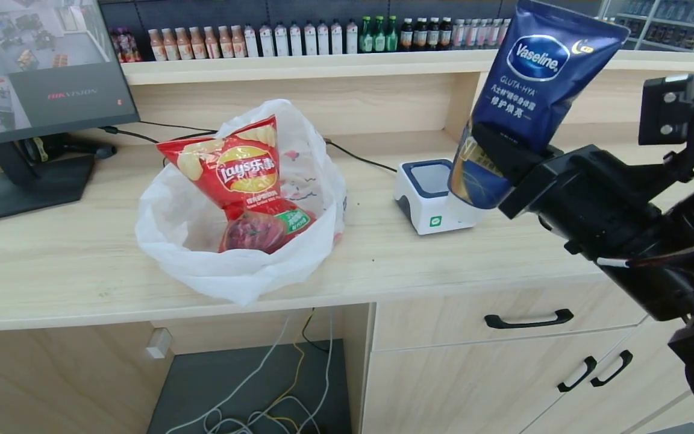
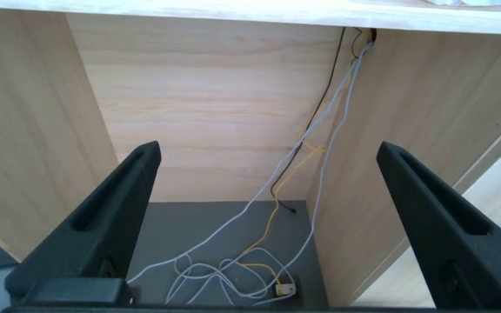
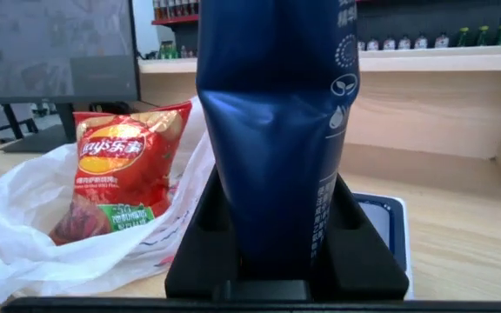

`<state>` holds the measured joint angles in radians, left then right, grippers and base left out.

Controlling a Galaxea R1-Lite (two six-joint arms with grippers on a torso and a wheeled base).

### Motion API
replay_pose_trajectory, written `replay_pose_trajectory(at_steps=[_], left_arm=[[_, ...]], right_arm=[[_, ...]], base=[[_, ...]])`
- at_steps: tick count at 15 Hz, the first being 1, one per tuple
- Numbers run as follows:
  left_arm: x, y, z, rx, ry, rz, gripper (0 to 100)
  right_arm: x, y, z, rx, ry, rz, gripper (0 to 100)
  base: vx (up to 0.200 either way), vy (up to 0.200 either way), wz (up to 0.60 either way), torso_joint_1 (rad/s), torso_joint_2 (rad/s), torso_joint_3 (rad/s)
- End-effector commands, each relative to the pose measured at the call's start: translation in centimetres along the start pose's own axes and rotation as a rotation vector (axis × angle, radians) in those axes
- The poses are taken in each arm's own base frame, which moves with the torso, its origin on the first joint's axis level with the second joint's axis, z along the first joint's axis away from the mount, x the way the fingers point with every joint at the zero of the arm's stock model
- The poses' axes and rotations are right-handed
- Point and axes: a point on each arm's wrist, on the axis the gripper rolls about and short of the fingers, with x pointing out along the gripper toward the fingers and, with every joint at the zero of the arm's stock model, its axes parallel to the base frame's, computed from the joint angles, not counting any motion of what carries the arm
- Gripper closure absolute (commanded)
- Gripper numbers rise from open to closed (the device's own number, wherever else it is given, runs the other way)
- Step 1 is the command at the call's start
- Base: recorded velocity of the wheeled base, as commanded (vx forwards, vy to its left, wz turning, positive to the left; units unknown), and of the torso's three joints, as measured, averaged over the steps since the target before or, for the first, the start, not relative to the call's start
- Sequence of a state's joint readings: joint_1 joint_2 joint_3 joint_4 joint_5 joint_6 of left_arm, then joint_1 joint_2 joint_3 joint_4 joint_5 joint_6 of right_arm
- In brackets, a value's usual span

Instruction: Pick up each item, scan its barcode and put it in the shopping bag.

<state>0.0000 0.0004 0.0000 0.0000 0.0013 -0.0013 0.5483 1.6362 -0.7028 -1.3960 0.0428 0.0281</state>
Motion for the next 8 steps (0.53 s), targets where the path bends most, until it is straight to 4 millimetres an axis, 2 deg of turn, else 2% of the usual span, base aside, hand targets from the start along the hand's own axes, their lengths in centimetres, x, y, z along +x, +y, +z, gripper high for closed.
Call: replay_pose_trajectory(at_steps=[1, 5, 6, 8], left_arm=[[0.0, 0.0, 0.0, 0.0, 0.0, 0.0, 0], [0.0, 0.0, 0.0, 0.0, 0.0, 0.0, 0], [0.0, 0.0, 0.0, 0.0, 0.0, 0.0, 0], [0.0, 0.0, 0.0, 0.0, 0.0, 0.0, 0]], right_arm=[[2.3, 0.1, 0.5, 0.075, -0.044, -0.057, 100], [3.9, 0.8, 0.1, 0.256, -0.002, -0.095, 100], [4.9, 0.2, -0.3, 0.326, -0.022, -0.13, 100], [5.7, -0.3, -0.9, 0.47, -0.041, -0.17, 100]], base=[[0.0, 0.0, 0.0, 0.0, 0.0, 0.0], [0.0, 0.0, 0.0, 0.0, 0.0, 0.0], [0.0, 0.0, 0.0, 0.0, 0.0, 0.0], [0.0, 0.0, 0.0, 0.0, 0.0, 0.0]])
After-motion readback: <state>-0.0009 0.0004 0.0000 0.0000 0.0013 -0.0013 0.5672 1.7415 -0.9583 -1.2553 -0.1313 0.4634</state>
